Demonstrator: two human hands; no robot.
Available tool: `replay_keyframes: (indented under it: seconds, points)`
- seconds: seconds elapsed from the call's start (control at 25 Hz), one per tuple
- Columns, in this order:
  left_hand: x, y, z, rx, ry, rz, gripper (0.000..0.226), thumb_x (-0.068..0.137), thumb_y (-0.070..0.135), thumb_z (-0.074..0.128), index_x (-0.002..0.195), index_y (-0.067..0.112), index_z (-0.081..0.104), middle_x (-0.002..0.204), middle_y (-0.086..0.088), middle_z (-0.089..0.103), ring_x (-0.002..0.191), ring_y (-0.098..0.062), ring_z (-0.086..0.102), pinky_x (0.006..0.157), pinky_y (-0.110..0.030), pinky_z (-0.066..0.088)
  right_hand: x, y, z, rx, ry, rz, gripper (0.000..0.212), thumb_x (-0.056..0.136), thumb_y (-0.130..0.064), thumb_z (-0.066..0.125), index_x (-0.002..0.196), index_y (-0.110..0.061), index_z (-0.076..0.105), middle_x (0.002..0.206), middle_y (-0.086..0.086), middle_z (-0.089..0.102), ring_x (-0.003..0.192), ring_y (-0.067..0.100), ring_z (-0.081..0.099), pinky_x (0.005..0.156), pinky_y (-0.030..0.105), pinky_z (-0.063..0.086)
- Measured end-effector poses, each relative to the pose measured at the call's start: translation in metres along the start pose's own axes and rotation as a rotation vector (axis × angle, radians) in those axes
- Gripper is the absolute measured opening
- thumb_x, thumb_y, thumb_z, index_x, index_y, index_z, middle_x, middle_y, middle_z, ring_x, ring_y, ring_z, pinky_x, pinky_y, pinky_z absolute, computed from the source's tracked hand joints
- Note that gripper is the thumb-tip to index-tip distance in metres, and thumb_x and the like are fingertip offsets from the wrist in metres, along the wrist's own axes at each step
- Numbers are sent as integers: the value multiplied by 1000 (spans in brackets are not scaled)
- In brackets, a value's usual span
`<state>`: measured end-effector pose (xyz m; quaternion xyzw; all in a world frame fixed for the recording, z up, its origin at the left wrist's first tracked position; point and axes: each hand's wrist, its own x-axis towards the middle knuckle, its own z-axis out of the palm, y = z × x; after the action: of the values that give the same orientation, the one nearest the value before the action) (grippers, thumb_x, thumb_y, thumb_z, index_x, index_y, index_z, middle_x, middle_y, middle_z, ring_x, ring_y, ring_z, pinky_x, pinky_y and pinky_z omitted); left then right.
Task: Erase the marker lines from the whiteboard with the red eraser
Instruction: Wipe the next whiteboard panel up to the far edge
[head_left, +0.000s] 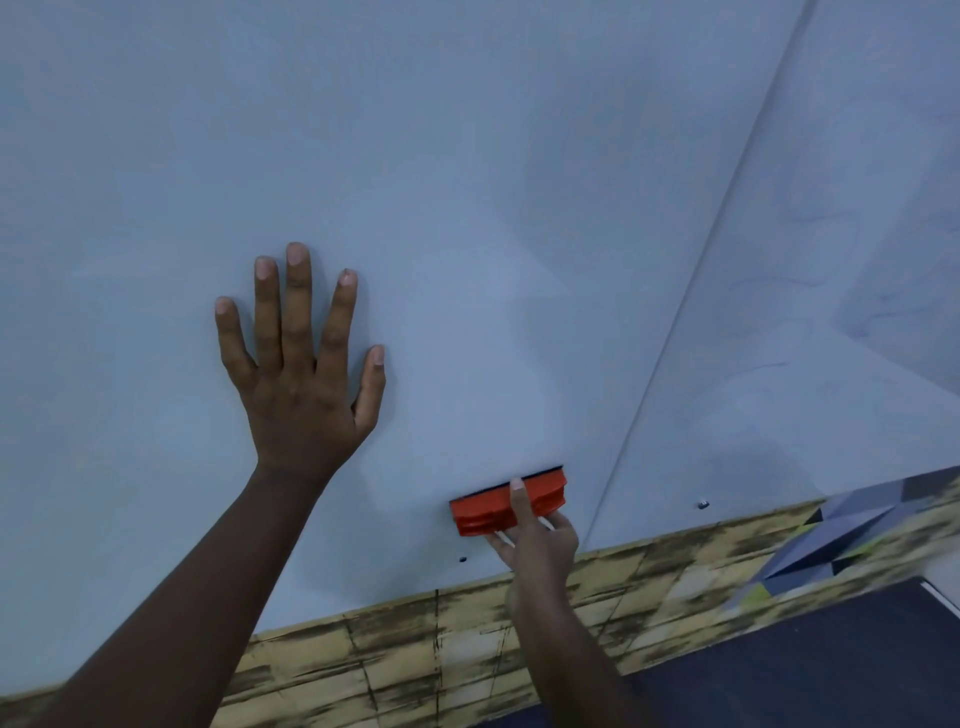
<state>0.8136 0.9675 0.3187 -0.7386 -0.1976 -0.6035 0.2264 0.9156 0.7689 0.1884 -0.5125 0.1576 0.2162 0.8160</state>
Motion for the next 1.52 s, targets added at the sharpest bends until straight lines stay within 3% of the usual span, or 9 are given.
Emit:
replay_keyframes:
  seconds: [0.4, 0.56, 0.72, 0.84, 1.08, 1.2, 1.32, 1.44, 1.52]
  points:
    - [-3, -1, 0, -1, -9, 4, 70, 107, 37, 54, 168, 15, 28, 171, -20, 23, 166, -27, -1, 133, -55, 3, 62, 34, -58, 71, 112, 257, 49, 89, -10, 76, 127, 11, 52, 129, 33, 60, 114, 49, 63, 47, 52, 60]
    - [-4, 0, -1, -2, -14, 4, 69, 107, 38, 54, 168, 15, 29, 170, -20, 24, 166, -26, -1, 133, -56, 4, 72, 15, -61, 75, 127, 208, 42, 90, -16, 77, 118, 8, 56, 124, 27, 63, 118, 48, 62, 76, 60, 61]
    - [-6, 1, -1, -12, -17, 4, 70, 107, 38, 54, 168, 15, 28, 170, -20, 24, 166, -26, -2, 133, -55, 4, 62, -35, -34, 26, 216, -214, 47, 89, -36, 78, 126, -10, 67, 119, 10, 71, 107, 31, 69, 79, 50, 63]
    - [-7, 0, -1, -7, -18, 5, 70, 107, 38, 54, 168, 16, 28, 170, -19, 24, 166, -27, -1, 133, -55, 3, 19, -49, 6, -280, 258, -617, 60, 87, -53, 75, 137, -22, 63, 113, -1, 67, 97, 16, 66, 87, 48, 60]
    - [-7, 1, -2, -38, -21, 18, 68, 106, 38, 56, 166, 14, 33, 169, -20, 26, 164, -35, 11, 133, -54, 3, -41, 30, 45, -836, 27, -1248, 73, 89, -63, 64, 150, -25, 51, 109, -6, 47, 94, 8, 53, 74, 23, 54]
    - [-9, -1, -3, -69, -11, 20, 68, 106, 37, 58, 166, 15, 36, 170, -19, 29, 166, -27, 2, 133, -54, 4, -30, 51, 26, -806, 4, -1115, 75, 83, -63, 71, 150, -38, 47, 109, -12, 47, 96, 6, 55, 73, 25, 57]
    - [-11, 9, -5, -125, -13, -31, 65, 105, 34, 59, 164, 14, 39, 170, -20, 32, 163, -36, 14, 132, -55, 2, -12, 50, 5, -523, 39, -787, 77, 77, -59, 79, 145, -33, 55, 105, -9, 56, 97, 11, 66, 76, 28, 61]
    - [-19, 37, -9, -256, -68, -171, 67, 106, 34, 59, 164, 11, 37, 170, -22, 30, 158, -44, 19, 128, -64, 0, 7, 30, -18, -96, 58, -266, 52, 82, -44, 81, 128, -24, 67, 112, 0, 71, 102, 20, 71, 78, 37, 64]
    - [-28, 57, -12, -321, -124, -199, 72, 105, 36, 59, 165, 8, 32, 171, -23, 27, 159, -45, 17, 125, -71, -1, 15, 17, -34, -58, 6, -127, 37, 91, -37, 75, 124, -21, 66, 116, 8, 72, 101, 26, 72, 72, 39, 64]
